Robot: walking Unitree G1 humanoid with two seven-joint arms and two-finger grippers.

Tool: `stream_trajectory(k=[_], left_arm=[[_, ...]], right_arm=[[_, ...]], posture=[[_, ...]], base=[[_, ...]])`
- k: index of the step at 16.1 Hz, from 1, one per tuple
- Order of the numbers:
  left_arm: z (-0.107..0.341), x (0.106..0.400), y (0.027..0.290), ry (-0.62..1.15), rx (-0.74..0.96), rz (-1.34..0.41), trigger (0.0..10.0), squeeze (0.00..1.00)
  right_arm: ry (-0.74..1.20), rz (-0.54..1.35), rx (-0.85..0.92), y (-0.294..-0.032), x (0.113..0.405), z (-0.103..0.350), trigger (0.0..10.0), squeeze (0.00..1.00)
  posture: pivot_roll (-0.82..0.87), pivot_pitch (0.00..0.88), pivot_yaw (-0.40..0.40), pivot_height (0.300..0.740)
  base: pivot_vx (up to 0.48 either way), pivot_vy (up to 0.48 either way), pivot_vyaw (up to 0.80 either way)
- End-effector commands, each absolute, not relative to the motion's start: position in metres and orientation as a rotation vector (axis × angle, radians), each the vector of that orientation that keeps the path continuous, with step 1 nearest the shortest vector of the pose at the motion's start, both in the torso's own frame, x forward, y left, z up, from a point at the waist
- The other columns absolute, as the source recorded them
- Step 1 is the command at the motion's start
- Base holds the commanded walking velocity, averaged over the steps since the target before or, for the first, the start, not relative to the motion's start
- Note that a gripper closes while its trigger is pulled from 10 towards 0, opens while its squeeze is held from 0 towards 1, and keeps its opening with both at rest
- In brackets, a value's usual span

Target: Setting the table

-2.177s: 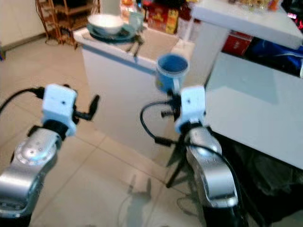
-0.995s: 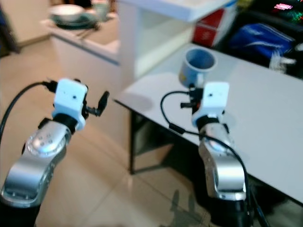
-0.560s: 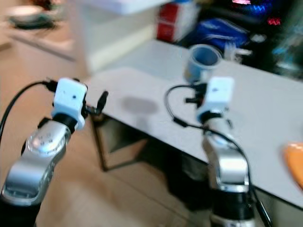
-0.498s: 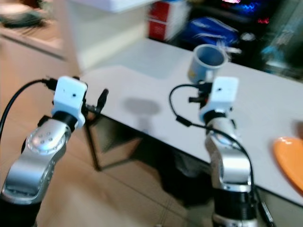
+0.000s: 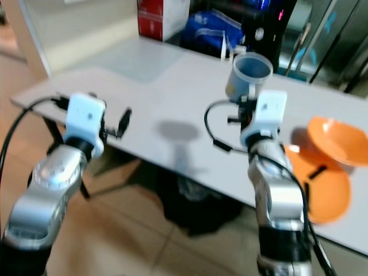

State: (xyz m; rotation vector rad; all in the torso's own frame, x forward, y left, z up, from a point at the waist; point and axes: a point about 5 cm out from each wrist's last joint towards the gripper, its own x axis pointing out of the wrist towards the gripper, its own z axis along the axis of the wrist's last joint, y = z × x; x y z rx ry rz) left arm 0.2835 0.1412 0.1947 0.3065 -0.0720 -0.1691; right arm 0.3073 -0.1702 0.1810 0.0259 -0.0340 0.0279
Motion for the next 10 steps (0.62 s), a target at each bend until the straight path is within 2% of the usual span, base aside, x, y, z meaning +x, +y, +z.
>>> stream_trajectory(k=[1,4,8,10], left_arm=[[0.203,0.2862,0.1434,-0.1,0.287,-0.145,10.0,0.0],[0.2008,0.288,0.144,-0.068,0.267,-0.171,10.0,0.0],[0.2024,0.2871,0.1423,-0.08,0.258,-0.188,10.0,0.0],[0.2028,0.2873,0.1418,-0.081,0.258,-0.191,10.0,0.0]], right_arm=[[-0.047,0.053,0.035,-0.1669,0.308,0.1863,10.0,0.0],[-0.041,0.064,0.056,-0.1637,0.3092,0.1865,10.0,0.0],[-0.02,0.081,0.059,-0.1597,0.3096,0.183,10.0,0.0],[-0.006,0.066,0.06,-0.1613,0.31,0.181,10.0,0.0]], posture=[[-0.03,0.019,-0.031,0.74],[-0.04,0.019,-0.032,0.74],[-0.03,0.015,-0.034,0.74],[-0.03,0.014,-0.033,0.74]], base=[[0.0,0.0,0.0],[0.087,0.0,0.0],[0.401,0.0,-0.73],[0.431,0.0,0.0]])
